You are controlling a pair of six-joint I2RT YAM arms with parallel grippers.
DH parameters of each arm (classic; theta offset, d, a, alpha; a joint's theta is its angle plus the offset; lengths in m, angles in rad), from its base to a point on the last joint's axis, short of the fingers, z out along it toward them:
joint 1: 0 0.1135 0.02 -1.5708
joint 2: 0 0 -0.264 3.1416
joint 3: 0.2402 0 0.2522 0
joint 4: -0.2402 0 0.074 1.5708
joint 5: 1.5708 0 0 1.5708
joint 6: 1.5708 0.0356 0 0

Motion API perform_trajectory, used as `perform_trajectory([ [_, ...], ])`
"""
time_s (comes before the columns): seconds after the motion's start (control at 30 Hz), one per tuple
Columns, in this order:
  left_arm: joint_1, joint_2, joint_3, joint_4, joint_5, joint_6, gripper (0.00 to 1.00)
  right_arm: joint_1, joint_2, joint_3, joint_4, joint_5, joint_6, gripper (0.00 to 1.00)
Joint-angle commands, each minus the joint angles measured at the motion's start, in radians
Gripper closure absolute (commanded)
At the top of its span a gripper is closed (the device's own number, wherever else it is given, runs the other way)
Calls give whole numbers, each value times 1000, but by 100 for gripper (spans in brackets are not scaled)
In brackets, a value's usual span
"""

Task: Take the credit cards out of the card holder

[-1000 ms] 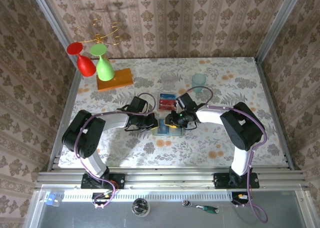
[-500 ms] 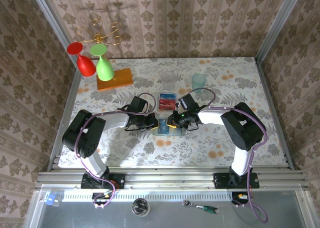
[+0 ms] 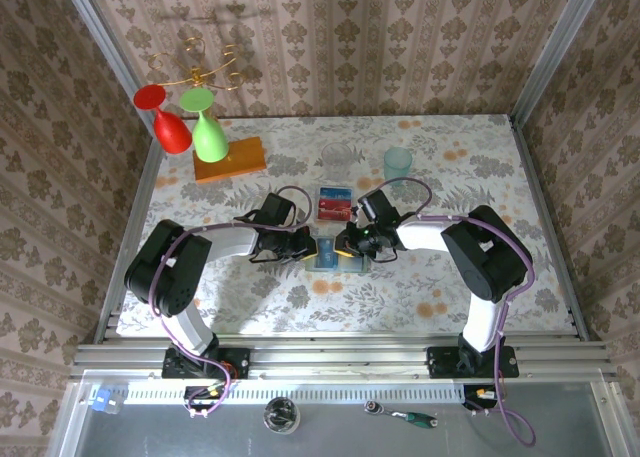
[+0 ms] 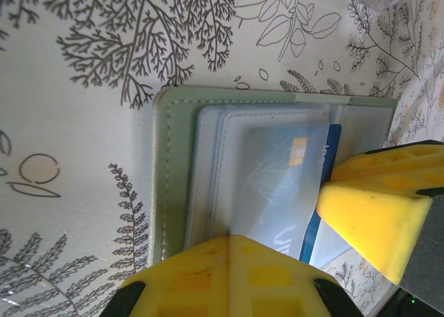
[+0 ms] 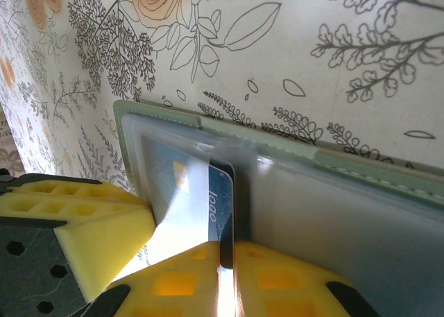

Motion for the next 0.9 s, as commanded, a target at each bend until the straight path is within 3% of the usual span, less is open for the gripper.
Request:
perform_trajectory([
  [0.0,0,32,8,-48,-18,12,100,-8,-32,-17,12,-17,12,87],
  [0.43,0,24,-3,-46,-23,9,100,-45,-93,-54,-61,7,-32,89],
  [0.87,0,18,-62,103,30,-57,100,-53,-167,25,-324,110,-160,92],
])
